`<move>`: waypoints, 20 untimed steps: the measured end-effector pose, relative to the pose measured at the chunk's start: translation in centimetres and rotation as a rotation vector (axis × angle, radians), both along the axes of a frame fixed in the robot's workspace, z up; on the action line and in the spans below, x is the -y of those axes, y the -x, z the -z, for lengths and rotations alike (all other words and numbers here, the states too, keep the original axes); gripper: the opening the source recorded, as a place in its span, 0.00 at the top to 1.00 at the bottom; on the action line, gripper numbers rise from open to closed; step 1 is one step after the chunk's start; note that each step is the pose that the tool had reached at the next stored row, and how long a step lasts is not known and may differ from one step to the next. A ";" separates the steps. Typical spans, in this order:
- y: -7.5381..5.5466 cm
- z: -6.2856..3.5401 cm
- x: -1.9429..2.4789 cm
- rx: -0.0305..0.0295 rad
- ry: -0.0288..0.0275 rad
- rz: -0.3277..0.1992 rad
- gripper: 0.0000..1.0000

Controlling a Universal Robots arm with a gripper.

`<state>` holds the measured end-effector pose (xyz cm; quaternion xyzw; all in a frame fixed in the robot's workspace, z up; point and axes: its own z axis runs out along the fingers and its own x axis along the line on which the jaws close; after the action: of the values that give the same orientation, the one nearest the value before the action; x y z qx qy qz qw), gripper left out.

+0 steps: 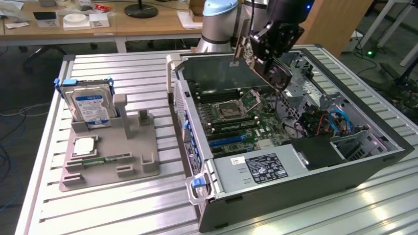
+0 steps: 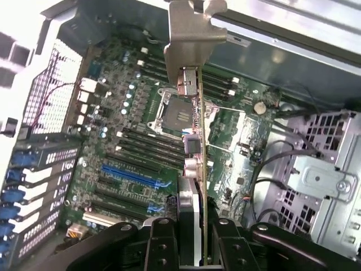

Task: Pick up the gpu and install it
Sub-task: 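Insert the gpu into the slot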

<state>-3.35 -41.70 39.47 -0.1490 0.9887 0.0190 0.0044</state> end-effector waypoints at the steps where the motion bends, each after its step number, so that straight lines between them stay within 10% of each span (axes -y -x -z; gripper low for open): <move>1: 0.0 0.00 0.00 0.0000 0.0001 -0.013 0.72; 20: 0.0 0.03 0.05 0.0053 0.0007 -0.271 0.72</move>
<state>-3.36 -41.75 39.45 -0.2814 0.9594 0.0187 0.0043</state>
